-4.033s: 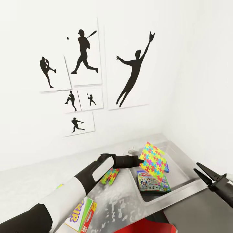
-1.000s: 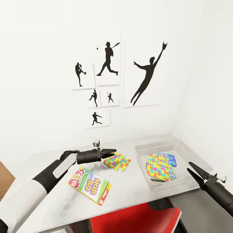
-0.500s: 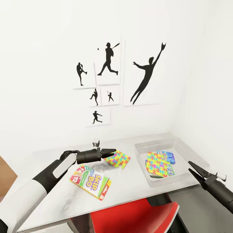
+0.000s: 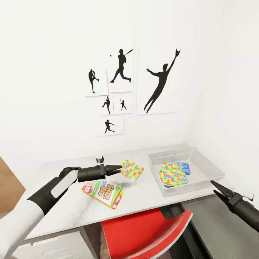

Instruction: Put all the toys in the child's room - the three board games (two on the bed and one on the table), the two jigsaw puzzles on the table, and the tennis ball on the table - inside the toy box on the table in the child's room.

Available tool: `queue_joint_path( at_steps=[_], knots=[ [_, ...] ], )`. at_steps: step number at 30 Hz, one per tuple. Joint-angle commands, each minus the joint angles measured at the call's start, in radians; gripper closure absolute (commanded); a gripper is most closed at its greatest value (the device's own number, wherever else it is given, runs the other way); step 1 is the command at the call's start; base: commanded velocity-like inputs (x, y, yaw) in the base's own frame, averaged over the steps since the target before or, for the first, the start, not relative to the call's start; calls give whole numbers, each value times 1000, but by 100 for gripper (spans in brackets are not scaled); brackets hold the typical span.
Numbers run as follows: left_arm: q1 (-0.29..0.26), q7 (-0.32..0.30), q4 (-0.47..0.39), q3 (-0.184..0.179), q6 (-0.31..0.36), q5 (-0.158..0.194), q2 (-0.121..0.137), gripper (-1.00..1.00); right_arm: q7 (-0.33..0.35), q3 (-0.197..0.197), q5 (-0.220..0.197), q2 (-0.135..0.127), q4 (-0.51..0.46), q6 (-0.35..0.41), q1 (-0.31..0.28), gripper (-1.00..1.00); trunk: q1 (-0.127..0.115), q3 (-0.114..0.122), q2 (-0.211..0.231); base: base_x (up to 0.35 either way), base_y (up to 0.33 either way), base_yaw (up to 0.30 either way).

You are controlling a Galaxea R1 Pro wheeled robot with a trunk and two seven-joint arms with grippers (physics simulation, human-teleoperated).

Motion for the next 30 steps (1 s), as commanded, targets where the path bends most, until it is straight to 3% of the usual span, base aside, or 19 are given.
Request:
queue_joint_path(
  at_steps=[1,7,27,29,30],
  knots=[
    [-1,-7,0,-3,6,8,6,-100,4,-2,2,1,0,6,-1,-100,1,-2,-2,-30,0,0],
    [-1,-43,1,-3,7,8,40,-100,2,-3,2,0,0,5,0,-100,1,-2,-2,-11,3,0],
    [-1,-45,3,12,22,-3,80,-100,-1,-2,2,2,0,0,0,-100,1,1,-2,-1,53,38],
    [-1,-39,14,15,39,-5,102,-100,-1,-2,2,3,0,0,0,-100,1,2,-2,0,1,211],
    [-1,-36,34,16,50,-6,128,-100,-1,-2,2,3,0,0,0,-100,1,3,-2,0,1,230]
  ],
)
